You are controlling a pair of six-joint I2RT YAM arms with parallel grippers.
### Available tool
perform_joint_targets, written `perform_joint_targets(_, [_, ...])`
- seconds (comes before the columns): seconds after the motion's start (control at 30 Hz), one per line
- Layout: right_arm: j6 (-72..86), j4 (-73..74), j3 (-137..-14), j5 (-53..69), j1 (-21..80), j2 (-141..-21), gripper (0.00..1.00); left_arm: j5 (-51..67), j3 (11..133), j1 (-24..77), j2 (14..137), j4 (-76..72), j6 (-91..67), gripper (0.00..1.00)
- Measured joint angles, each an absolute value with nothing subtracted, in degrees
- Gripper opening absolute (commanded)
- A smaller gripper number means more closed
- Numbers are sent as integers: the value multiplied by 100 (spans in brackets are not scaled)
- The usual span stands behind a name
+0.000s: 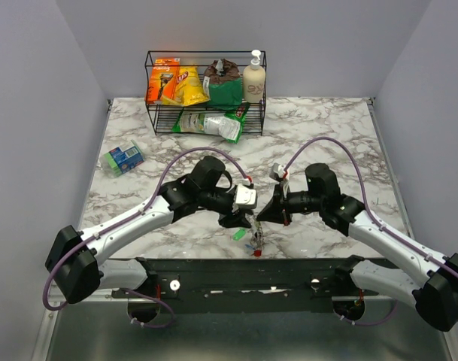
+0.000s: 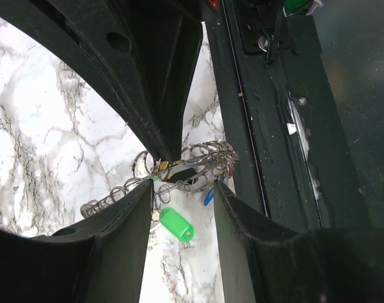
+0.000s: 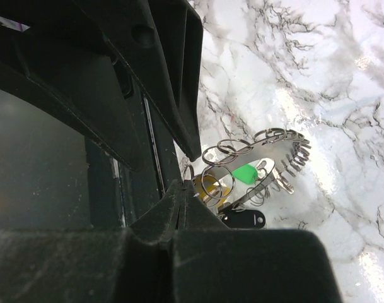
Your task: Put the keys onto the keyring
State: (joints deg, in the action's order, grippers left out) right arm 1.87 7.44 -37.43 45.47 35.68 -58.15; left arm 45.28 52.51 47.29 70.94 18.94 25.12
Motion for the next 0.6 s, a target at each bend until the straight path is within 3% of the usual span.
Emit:
perform_joint_targets(0.43, [187,742,-3743,4550,3568,-5719,1,4458,5437,4853,7389,1850,2530,38])
perform_joint_targets(0.6, [189,740,-3743,4552,3568,-5695,1,4403,5540,4888,7441,1839,2539,29])
